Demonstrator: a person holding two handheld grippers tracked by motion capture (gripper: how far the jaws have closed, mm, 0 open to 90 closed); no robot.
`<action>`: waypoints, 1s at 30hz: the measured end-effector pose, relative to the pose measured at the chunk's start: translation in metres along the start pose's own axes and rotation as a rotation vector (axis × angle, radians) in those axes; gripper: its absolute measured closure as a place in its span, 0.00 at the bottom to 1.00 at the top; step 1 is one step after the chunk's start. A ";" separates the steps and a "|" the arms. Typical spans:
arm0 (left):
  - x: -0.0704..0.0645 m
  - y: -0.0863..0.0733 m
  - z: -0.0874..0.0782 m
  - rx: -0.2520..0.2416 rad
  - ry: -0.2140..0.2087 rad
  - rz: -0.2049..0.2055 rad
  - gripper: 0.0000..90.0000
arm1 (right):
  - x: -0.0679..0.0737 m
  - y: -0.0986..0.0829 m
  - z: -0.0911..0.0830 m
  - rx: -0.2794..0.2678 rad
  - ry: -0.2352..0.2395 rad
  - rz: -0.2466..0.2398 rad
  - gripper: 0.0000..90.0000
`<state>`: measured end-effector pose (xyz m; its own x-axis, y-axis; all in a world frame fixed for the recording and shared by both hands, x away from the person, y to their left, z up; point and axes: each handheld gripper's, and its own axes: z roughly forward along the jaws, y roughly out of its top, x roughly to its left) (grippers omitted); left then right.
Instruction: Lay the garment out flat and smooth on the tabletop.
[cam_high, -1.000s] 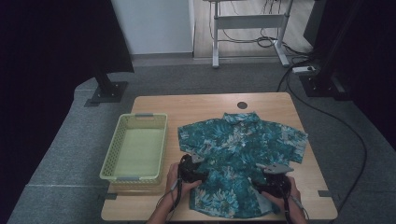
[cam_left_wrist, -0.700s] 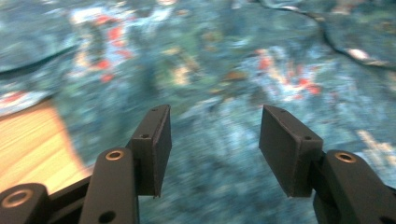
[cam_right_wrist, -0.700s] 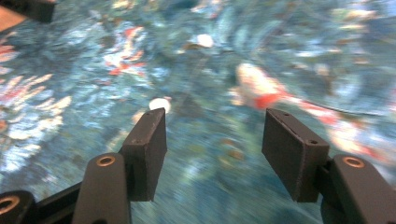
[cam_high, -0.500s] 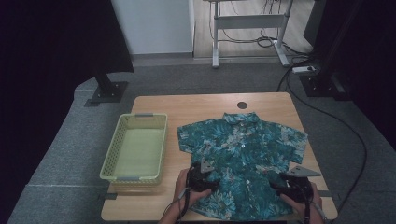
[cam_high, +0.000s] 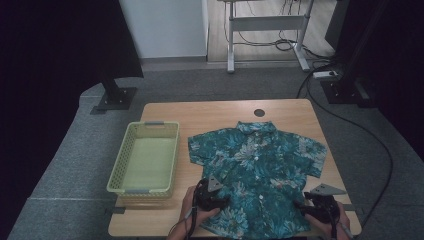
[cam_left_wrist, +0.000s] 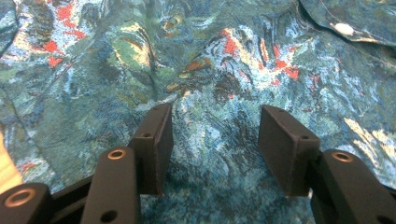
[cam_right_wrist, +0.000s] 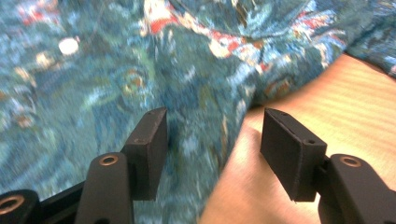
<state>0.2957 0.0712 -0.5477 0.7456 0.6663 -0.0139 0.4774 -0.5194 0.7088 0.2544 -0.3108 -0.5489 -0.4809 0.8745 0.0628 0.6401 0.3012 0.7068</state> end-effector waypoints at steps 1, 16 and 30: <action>0.000 -0.003 -0.003 -0.001 0.001 0.000 0.50 | 0.005 -0.001 0.000 0.007 -0.007 -0.014 0.45; -0.042 0.012 -0.010 -0.053 -0.087 0.045 0.46 | 0.008 0.018 -0.007 -0.049 -0.019 0.014 0.48; -0.062 0.015 0.018 0.002 -0.107 0.087 0.46 | -0.021 0.029 0.020 0.008 -0.043 0.156 0.59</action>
<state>0.2653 0.0125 -0.5485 0.8296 0.5577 -0.0272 0.4092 -0.5741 0.7092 0.2951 -0.3132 -0.5433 -0.3497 0.9262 0.1412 0.7096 0.1634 0.6853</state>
